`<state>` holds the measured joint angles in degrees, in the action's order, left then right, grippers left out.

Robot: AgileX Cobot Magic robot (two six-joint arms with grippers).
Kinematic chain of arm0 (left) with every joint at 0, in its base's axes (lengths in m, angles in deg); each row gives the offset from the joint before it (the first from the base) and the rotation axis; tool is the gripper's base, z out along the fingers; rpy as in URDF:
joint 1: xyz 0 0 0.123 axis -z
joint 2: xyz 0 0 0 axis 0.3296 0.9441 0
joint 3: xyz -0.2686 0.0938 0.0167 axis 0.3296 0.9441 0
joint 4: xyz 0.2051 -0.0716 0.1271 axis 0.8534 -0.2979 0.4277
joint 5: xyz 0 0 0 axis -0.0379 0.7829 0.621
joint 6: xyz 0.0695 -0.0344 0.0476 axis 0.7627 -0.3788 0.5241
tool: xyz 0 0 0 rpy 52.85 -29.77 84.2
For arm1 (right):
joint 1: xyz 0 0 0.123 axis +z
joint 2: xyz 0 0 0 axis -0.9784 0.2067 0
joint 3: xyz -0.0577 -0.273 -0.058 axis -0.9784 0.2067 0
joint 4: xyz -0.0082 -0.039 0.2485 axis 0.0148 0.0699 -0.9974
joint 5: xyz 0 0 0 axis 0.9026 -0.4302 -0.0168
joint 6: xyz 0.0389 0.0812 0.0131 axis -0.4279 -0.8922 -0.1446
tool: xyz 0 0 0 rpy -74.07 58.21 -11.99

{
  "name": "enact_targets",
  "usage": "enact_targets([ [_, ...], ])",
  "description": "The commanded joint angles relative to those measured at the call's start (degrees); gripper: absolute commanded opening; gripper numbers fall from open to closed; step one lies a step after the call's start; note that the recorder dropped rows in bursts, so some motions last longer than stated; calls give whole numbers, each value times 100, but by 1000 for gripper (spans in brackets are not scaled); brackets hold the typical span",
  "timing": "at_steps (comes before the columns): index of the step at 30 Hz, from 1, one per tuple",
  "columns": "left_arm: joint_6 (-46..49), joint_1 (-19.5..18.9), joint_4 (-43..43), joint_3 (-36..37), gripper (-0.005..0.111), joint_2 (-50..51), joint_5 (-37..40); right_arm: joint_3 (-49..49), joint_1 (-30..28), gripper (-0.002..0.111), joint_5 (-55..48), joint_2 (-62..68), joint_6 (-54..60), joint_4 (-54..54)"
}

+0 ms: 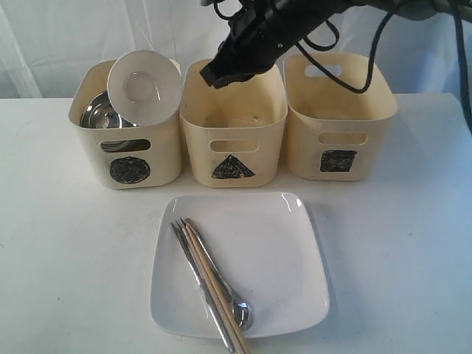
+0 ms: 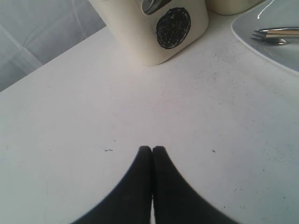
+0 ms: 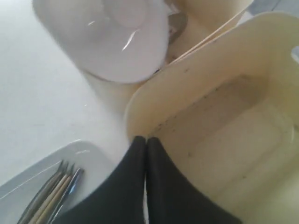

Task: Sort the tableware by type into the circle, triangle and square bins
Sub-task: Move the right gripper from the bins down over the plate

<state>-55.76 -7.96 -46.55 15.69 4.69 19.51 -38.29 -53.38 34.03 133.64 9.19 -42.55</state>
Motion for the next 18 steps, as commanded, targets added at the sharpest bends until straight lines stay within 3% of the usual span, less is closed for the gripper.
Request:
enact_targets([
  [1, -14, 25, -17, 21, 0, -26, -11, 5, -12, 0, -1575, -303, -420, 51],
  [7, -14, 25, -17, 21, 0, -26, -11, 483, -12, 0, -1832, -317, -827, 82],
  [18, -14, 25, -17, 21, 0, -26, -11, 2703, -12, 0, -1727, -738, -765, -150],
])
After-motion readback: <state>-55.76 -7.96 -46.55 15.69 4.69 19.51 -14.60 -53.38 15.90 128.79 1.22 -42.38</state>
